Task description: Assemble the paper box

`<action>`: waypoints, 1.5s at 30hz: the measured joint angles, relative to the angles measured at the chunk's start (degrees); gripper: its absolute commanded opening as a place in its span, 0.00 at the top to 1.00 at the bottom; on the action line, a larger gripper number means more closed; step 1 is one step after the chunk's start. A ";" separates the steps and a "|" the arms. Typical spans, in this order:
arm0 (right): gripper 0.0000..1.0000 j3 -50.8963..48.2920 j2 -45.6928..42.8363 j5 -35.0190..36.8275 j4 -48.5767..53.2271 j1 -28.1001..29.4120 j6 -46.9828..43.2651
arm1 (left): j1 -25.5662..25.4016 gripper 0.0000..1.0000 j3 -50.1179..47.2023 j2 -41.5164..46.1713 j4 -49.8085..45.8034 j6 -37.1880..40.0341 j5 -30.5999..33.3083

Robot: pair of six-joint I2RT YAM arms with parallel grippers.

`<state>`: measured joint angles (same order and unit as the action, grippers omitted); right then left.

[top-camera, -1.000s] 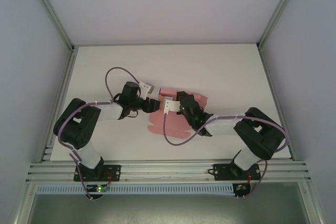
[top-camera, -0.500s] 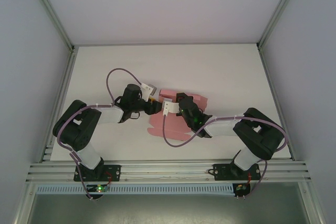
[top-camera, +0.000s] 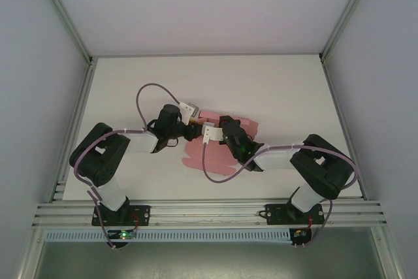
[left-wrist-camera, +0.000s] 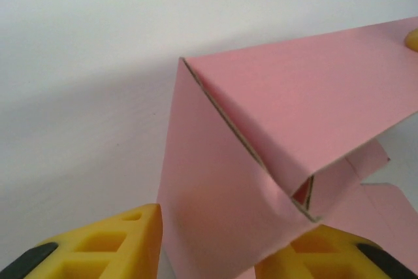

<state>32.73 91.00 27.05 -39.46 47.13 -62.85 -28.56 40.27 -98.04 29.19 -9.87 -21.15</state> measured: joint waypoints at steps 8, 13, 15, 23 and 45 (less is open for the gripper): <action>1.00 0.22 0.00 0.11 0.52 0.00 0.20 | -1.84 0.74 0.39 -1.05 1.25 1.38 6.80; 1.00 0.26 0.00 0.52 0.92 0.00 0.98 | -3.06 0.75 0.81 -2.49 3.13 1.77 11.19; 1.00 0.33 0.00 0.61 1.09 0.00 1.20 | -3.61 0.76 1.25 -3.32 3.58 1.79 12.76; 1.00 0.70 0.00 0.96 1.64 -0.02 1.70 | -5.51 0.86 2.23 -5.55 6.05 2.36 19.56; 1.00 2.40 -1.73 -2.51 6.49 -0.92 4.70 | -9.73 0.98 2.95 -8.02 8.52 -2.43 35.01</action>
<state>35.14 89.27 24.53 -32.97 46.22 -58.15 -38.28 43.22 -106.06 37.71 -12.29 13.87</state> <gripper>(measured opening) 0.049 0.109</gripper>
